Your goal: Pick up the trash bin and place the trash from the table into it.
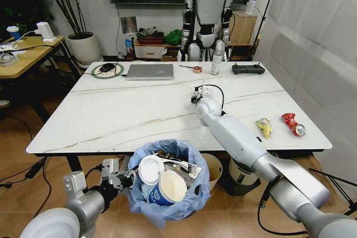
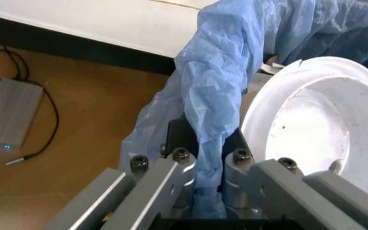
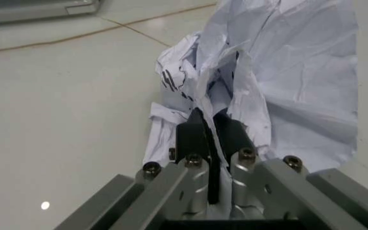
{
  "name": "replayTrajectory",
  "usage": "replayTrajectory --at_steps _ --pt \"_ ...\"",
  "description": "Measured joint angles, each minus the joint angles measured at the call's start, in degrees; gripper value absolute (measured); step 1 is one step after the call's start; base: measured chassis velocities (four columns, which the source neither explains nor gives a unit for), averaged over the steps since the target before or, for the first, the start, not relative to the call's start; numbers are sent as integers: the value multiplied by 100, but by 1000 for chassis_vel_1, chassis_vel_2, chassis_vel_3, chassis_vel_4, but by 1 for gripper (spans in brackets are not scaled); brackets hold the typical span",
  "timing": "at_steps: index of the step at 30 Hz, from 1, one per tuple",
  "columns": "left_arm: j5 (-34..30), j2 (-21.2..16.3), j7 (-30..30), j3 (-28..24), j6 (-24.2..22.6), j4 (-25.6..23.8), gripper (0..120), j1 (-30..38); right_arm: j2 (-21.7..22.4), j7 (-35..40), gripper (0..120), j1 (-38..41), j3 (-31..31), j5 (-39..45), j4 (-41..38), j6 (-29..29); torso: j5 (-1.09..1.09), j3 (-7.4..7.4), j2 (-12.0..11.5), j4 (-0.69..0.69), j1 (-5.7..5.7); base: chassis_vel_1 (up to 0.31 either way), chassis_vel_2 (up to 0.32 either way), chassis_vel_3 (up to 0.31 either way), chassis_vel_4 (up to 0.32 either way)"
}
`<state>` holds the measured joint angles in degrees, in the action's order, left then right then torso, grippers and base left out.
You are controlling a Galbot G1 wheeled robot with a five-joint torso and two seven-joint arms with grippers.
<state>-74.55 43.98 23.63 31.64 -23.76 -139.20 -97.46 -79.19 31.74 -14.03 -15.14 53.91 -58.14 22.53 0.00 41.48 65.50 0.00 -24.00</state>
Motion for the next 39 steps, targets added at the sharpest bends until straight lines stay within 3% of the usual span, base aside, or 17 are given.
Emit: replayTrajectory --at_steps 6,11,14,15,16,17,18,20,23,30,39 --pt "2 -6 -1 -1 3 0 0 20 112 -183 0 -15 -31 206 -192 -74 0 0 0 0 0 0 0 0 0" --pt "8 -24 -1 -1 3 0 0 21 456 -344 0 -20 -91 741 -1041 14 0 0 0 1 0 0 0 0 0" --pt "20 -56 -7 -7 4 -1 0 20 1503 -616 0 -68 -222 1741 -2709 91 2 0 0 3 0 0 0 0 0" --pt "21 -68 -7 -7 4 -1 0 21 1837 -732 0 -72 -235 1963 -3131 96 -2 0 0 -5 0 0 0 0 0" --pt "21 -83 -14 -3 4 -3 0 25 2169 -890 0 -76 -267 2187 -3595 123 2 0 0 -1 0 0 0 0 0" --pt "21 -83 -14 -3 4 -3 0 25 2169 -890 0 -76 -267 2187 -3595 123 2 0 0 -1 0 0 0 0 0" --pt "21 -103 -27 0 4 -3 0 27 2477 -1048 0 -76 -293 2394 -4151 164 5 1 0 -5 -2 0 0 0 0" --pt "20 -137 -41 10 4 -3 0 37 3217 -1630 0 -7 -372 2704 -5349 308 0 0 0 -1 1 0 0 0 0" --pt "14 -159 -42 10 4 -2 0 63 3779 -2149 0 182 -499 2876 -6210 389 -4 -1 1 0 2 0 0 0 0" --pt "-31 -197 -42 11 5 -27 0 101 4102 -2333 0 706 -1080 3431 -7220 458 -1 -1 1 1 1 0 0 0 0" --pt "-116 -253 -19 83 7 -103 0 148 4041 -2154 0 1031 -1961 3595 -7485 601 0 0 0 1 0 0 0 0 0"
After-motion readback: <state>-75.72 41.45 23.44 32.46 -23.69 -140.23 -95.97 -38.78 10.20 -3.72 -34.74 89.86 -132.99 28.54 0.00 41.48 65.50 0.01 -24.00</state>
